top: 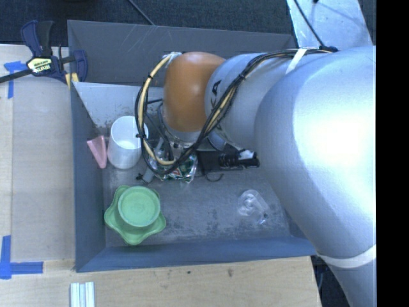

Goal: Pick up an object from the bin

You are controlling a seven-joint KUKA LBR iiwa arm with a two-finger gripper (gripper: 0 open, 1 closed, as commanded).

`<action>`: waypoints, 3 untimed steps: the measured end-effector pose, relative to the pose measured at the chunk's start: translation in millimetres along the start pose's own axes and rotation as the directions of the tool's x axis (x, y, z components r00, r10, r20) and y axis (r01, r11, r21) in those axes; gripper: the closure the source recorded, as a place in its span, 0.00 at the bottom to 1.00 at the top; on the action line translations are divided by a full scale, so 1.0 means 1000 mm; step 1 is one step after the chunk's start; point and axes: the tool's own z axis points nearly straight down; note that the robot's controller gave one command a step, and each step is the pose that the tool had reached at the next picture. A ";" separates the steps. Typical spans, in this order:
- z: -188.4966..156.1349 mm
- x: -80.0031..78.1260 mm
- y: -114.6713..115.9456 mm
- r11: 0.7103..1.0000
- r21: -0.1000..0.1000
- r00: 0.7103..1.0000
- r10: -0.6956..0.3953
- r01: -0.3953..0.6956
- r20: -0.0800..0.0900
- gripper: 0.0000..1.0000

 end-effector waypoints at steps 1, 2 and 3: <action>0.009 -0.007 -0.022 0.999 0.001 0.999 0.052 -0.052 0.000 1.00; 0.009 -0.007 -0.022 0.999 0.001 0.999 0.052 -0.052 0.000 1.00; 0.006 -0.007 -0.023 0.999 0.000 0.999 0.052 -0.052 0.000 1.00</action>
Offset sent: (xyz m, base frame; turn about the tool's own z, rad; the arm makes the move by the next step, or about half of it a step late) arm 0.0000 0.0000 0.0000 0.0000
